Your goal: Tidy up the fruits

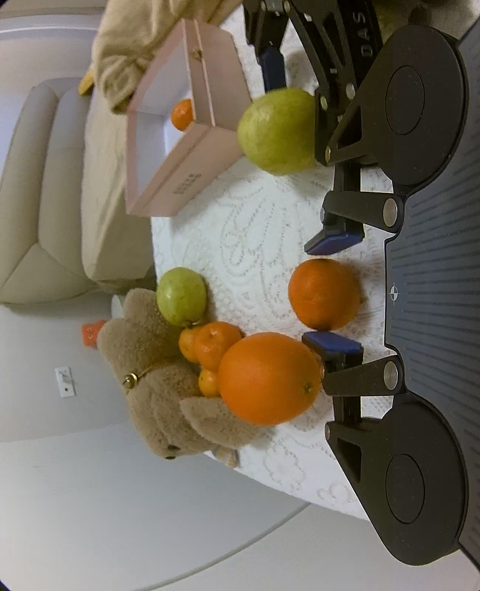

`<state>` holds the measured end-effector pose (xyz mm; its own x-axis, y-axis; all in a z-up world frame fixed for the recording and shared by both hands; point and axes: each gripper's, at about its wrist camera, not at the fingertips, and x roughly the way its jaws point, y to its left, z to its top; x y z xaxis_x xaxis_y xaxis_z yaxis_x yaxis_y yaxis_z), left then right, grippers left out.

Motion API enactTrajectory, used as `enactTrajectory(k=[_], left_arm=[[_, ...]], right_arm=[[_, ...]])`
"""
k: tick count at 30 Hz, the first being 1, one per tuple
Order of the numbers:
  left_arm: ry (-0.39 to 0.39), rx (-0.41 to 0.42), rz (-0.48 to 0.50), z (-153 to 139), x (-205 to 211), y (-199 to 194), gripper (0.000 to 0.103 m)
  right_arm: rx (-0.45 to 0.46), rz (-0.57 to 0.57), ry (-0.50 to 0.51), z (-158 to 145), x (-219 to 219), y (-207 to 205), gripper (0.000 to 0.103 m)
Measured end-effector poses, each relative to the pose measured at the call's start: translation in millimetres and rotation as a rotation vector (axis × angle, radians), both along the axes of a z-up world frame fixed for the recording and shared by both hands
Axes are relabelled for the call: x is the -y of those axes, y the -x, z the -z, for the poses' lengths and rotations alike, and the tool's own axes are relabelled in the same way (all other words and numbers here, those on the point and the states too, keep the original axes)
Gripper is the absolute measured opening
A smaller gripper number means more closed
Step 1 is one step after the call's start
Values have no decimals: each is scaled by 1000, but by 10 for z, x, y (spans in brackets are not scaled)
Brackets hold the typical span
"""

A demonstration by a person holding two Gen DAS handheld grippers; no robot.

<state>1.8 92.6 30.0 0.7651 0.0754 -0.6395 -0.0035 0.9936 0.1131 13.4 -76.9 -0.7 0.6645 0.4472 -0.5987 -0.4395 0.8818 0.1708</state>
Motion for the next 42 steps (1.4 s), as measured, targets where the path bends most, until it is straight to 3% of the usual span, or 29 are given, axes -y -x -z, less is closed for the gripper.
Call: enactTrajectory(k=[3,9,14,16,20,26,33,38,42], left_arm=[[11,-14,-31,50,-45,-48,53],[149,2,-77,62,-252,-87,53],[142,12,-66,85,-228,-64,54],[139,17,-67,76,-233,-35,50],[202,31,-48,65,-295,109,50],[211,61,-24,101,-334,286,50],[225,105,-33,164,-344,305,50],[242,118,-37,180,-368,329,50],[261,122,-41,191,-394,339,50]], right_arm=[[0,0,0,-2,1,1,86],[0,0,0,-3,1,2,86],[0,0,0,-2,1,3,86],[0,-1,-1,-1,1,2,87],[-3,-2,-7,1,6,-6,87],[-5,9,11,-43,8,50,87],[31,60,-36,-184,46,141,86],[25,43,-38,-262,-34,122,63],[68,11,-18,-352,-204,136,63]])
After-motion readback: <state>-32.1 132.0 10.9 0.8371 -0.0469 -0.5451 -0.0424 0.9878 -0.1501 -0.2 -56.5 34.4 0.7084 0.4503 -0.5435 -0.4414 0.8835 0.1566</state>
